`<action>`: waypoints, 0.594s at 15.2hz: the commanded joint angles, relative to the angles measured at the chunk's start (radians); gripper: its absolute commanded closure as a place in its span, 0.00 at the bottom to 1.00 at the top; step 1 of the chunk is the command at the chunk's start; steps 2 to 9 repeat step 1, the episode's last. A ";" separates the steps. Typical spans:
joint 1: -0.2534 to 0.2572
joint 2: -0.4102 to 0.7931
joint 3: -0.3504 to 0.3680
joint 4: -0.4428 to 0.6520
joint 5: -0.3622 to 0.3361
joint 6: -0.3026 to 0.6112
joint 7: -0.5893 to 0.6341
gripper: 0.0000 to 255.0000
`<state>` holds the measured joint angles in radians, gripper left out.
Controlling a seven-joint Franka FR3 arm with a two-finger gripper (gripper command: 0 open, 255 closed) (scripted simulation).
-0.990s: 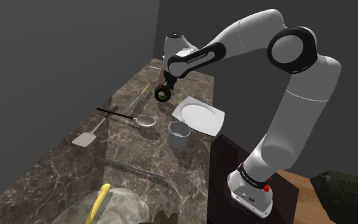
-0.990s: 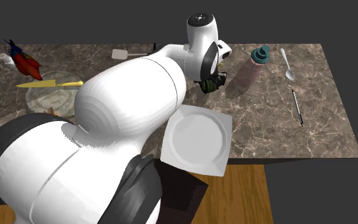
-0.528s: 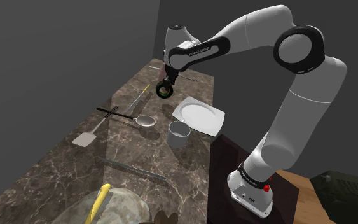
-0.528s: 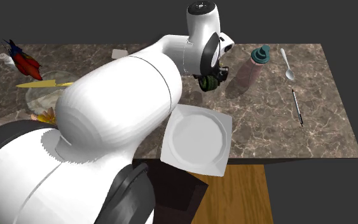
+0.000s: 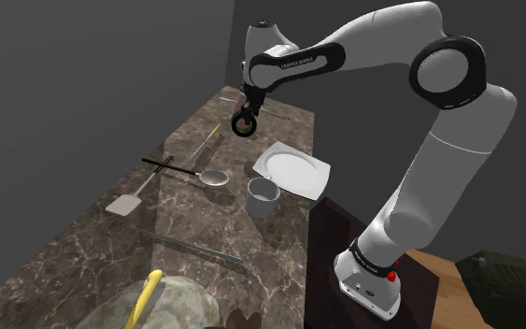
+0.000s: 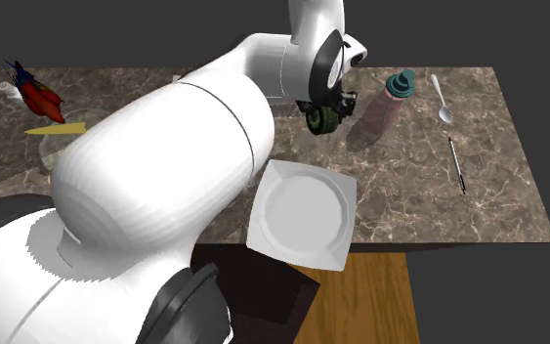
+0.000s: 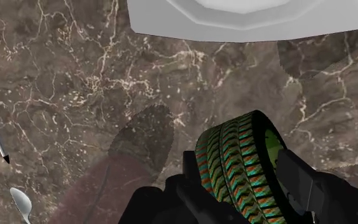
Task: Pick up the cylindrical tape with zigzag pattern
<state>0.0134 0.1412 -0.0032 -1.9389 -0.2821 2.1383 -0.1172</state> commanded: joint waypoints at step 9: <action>0.000 -0.004 0.000 0.005 0.002 -0.009 -0.002 1.00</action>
